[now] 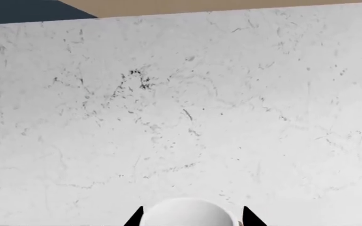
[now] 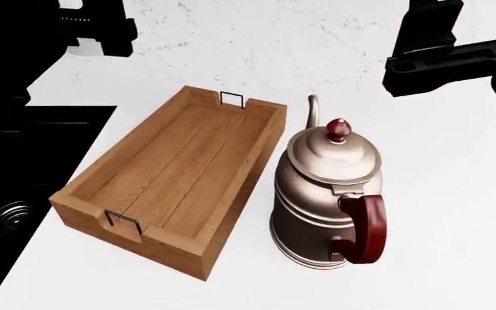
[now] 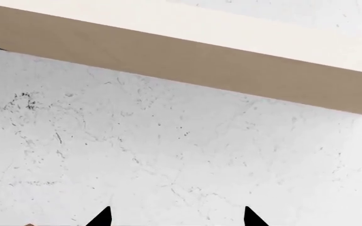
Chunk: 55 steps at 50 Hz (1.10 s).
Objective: Pick the kettle from the counter and place it on the tray. Then pick the mug from the cabinet and place it on the tray. Then close the cabinet doors.
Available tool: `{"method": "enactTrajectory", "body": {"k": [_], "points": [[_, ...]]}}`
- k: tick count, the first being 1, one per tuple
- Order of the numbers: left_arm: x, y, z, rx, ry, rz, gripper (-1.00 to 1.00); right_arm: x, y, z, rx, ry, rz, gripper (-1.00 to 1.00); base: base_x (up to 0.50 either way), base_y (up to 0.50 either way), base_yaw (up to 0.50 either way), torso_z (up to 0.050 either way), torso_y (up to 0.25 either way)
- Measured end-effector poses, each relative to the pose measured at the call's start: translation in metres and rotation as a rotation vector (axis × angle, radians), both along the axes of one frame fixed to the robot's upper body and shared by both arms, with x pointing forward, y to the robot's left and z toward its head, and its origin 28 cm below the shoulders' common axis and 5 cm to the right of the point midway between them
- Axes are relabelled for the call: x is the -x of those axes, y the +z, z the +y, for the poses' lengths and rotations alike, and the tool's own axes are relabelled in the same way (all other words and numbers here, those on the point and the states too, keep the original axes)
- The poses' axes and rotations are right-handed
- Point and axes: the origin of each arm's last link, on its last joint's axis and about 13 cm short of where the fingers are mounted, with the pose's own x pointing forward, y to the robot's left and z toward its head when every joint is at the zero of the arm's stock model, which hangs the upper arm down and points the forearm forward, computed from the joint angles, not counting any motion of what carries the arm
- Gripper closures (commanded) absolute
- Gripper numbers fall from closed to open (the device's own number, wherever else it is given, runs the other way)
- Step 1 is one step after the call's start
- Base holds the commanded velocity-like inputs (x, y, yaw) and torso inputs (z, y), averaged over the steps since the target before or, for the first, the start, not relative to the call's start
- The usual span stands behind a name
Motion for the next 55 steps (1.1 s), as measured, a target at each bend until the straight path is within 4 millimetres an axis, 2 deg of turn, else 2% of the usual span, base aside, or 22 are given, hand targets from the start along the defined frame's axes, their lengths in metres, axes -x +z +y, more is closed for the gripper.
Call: {"method": "enactTrajectory", "body": {"k": [14, 34, 45, 55], "points": [[-0.042, -0.015, -0.018, 0.0, -0.019, 0.056, 1.0, 0.0, -0.002, 0.0, 0.007, -0.006, 0.004, -1.0, 0.0, 0.0, 0.0, 0.001, 0.001], [-0.106, -0.049, -0.052, -0.009, -0.021, 0.162, 1.0, -0.003, -0.008, -0.001, 0.011, -0.011, 0.013, -1.0, 0.0, 0.0, 0.0, 0.0, 0.001], [-0.128, -0.064, -0.066, -0.039, -0.008, 0.209, 1.0, -0.005, -0.011, -0.004, 0.005, -0.017, 0.017, -1.0, 0.0, 0.0, 0.0, 0.0, 0.001], [-0.136, -0.081, -0.074, -0.069, -0.012, 0.25, 1.0, -0.007, -0.013, -0.005, 0.002, -0.021, 0.022, -1.0, 0.0, 0.0, 0.0, 0.0, 0.0]]}}
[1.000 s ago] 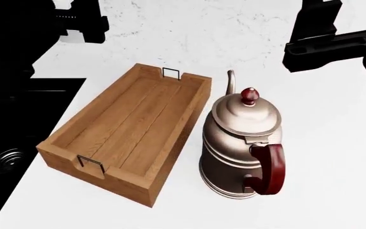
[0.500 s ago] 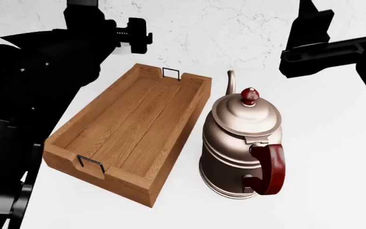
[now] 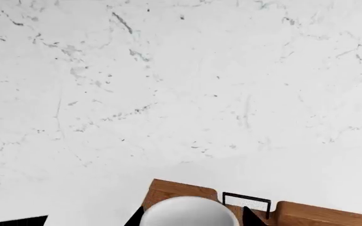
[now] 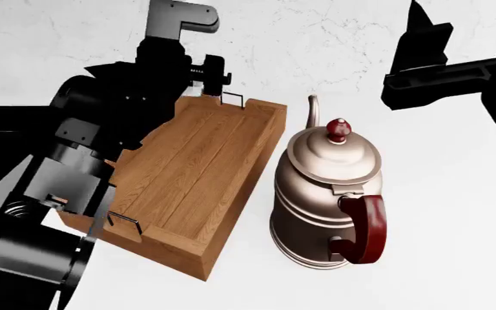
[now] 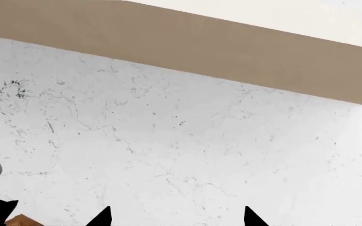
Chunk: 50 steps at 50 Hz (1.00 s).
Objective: Pick the kettle from the counter and place it on the tray. Then pick the mug from the cabinet and place it on the tray. Then close the cabinet doors.
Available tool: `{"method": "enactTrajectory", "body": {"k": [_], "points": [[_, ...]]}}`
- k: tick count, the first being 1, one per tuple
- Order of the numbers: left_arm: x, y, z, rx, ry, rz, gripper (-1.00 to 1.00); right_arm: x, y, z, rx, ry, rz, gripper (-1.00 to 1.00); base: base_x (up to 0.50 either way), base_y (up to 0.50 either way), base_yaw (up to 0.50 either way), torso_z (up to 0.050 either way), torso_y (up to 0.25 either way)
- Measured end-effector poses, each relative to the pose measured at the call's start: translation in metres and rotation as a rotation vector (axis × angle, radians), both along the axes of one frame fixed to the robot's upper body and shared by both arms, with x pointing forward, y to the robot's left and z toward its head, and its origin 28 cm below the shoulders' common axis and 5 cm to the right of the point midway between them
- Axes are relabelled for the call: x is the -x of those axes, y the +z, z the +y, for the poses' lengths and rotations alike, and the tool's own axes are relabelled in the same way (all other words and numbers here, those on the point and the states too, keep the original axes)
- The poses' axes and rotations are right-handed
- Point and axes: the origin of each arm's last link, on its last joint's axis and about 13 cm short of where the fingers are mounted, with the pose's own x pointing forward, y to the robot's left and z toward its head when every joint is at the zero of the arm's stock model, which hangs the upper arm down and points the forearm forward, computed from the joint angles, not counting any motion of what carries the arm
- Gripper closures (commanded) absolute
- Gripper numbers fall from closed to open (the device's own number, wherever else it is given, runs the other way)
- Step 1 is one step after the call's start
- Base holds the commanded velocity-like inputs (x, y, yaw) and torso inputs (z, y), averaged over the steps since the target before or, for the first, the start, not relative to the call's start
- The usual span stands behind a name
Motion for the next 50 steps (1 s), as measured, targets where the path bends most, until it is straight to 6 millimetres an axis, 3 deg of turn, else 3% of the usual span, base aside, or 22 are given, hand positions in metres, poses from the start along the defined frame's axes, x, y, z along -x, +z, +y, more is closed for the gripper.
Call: {"method": "enactTrajectory", "body": {"k": [49, 50], "points": [[0.008, -0.031, 0.0, -0.029, -0.068, 0.102, 1.0, -0.008, -0.008, 0.001, -0.007, 0.002, 0.016, -1.0, 0.0, 0.0, 0.0, 0.0, 0.001], [0.008, -0.032, 0.0, -0.029, -0.068, 0.103, -1.0, -0.008, -0.008, 0.001, -0.007, 0.002, 0.016, -1.0, 0.0, 0.0, 0.0, 0.0, 0.0]]}}
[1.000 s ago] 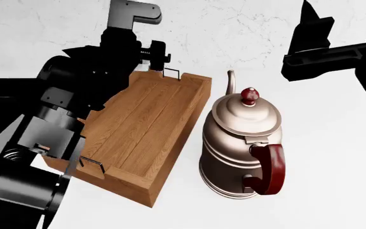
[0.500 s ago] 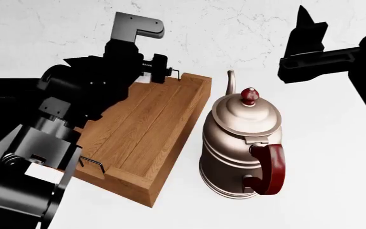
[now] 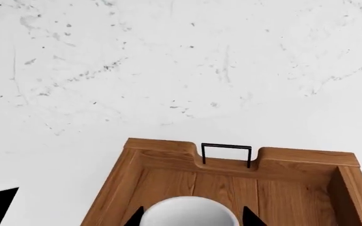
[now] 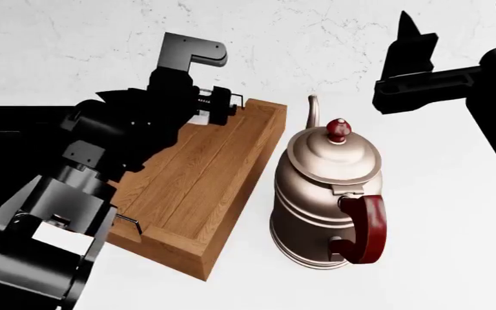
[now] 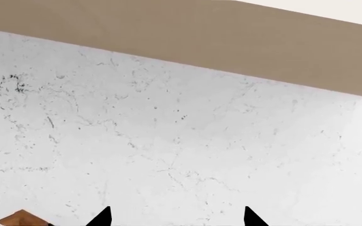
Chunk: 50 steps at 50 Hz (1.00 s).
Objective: Pick the kettle from the counter and place it on the tray. Then pick the mug from the cabinet and place it on the tray. Then close the cabinet doors.
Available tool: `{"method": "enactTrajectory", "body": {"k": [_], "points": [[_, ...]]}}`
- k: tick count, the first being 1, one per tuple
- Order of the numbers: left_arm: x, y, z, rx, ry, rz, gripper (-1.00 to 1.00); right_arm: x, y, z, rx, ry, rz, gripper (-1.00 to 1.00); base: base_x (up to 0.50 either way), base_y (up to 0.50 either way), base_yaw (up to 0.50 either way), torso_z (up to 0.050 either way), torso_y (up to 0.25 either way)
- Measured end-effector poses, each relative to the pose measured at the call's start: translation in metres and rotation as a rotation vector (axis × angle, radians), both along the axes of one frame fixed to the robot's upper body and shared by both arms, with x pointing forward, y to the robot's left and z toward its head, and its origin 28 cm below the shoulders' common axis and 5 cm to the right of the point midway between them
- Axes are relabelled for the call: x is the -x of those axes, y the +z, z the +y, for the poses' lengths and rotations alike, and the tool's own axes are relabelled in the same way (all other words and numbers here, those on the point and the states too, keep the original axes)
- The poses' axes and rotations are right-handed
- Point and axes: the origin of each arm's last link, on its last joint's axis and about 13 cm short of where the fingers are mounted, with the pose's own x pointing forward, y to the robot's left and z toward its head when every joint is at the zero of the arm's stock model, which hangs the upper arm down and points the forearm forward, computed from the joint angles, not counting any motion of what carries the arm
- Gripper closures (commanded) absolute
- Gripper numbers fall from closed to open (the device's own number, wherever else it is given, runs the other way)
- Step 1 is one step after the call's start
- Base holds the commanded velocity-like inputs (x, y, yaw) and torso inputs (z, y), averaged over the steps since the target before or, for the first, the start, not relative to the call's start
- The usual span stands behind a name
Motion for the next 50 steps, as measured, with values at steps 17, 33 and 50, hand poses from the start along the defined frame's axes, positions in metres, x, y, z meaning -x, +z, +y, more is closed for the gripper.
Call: {"method": "enactTrajectory", "body": {"k": [17, 33, 50], "points": [[-0.002, -0.002, 0.002, 0.006, 0.01, 0.005, -1.0, -0.001, -0.001, 0.0, -0.001, 0.001, 0.004, -1.0, 0.0, 0.0, 0.0, 0.0, 0.0], [0.012, 0.039, 0.013, 0.113, -0.021, -0.087, -1.0, 0.002, -0.003, 0.0, -0.006, 0.001, 0.014, -1.0, 0.0, 0.0, 0.0, 0.0, 0.0], [0.074, 0.084, 0.044, 0.184, -0.08, -0.276, -1.0, 0.039, -0.01, 0.001, -0.017, 0.02, 0.112, -1.0, 0.0, 0.0, 0.0, 0.0, 0.0]]}}
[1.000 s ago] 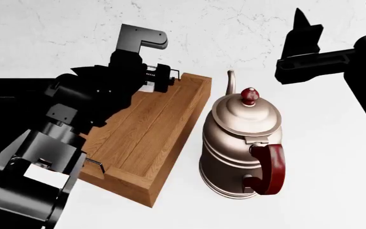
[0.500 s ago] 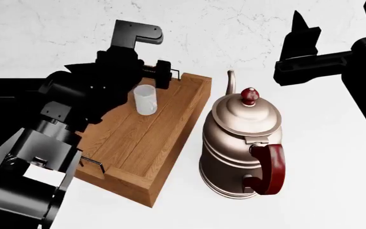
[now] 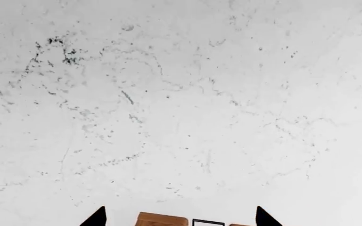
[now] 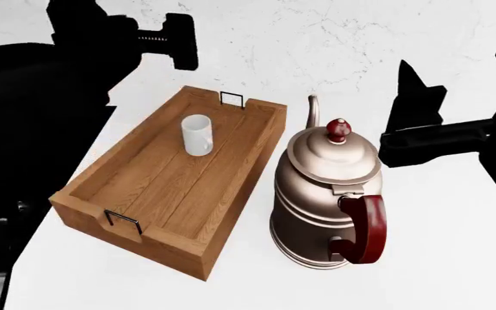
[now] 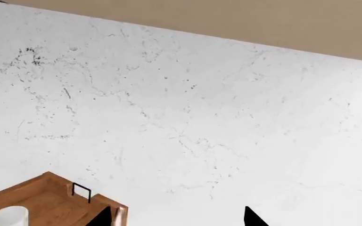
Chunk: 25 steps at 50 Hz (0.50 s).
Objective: Pick the kettle from the counter and place it on the tray. Then pick the mug from the cabinet and place it on the tray. Then close the cabinet doors.
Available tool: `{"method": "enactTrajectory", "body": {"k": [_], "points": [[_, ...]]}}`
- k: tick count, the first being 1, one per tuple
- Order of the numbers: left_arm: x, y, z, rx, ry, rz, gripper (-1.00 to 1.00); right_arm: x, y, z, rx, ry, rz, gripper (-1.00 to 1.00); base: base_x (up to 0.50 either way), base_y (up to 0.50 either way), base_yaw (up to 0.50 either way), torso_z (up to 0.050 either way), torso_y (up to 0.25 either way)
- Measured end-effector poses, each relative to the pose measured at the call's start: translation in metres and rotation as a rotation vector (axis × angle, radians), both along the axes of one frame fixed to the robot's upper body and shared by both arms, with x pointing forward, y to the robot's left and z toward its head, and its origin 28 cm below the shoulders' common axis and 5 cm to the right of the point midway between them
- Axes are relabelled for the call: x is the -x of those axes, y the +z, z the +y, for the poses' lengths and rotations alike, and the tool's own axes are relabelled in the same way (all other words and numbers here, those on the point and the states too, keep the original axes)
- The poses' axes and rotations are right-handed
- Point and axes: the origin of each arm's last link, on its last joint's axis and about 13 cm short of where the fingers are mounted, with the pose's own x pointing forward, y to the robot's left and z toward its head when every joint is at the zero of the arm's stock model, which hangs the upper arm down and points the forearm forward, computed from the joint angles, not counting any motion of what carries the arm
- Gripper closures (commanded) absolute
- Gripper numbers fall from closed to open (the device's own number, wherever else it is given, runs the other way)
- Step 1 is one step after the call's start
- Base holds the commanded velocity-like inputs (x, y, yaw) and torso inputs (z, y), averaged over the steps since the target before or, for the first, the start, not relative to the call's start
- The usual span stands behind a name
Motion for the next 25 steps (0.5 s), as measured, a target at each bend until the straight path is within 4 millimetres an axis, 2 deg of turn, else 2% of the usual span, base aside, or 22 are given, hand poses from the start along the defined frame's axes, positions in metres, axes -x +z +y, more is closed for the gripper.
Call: {"method": "enactTrajectory", "body": {"k": [13, 25], "points": [[0.021, -0.012, 0.019, -0.005, 0.021, -0.022, -1.0, 0.042, -0.006, 0.008, 0.014, 0.053, 0.066, -1.0, 0.0, 0.0, 0.0, 0.0, 0.0], [0.028, -0.023, 0.03, 0.001, 0.041, -0.012, -1.0, 0.066, -0.003, 0.008, 0.003, 0.084, 0.125, -1.0, 0.0, 0.0, 0.0, 0.0, 0.0]]}}
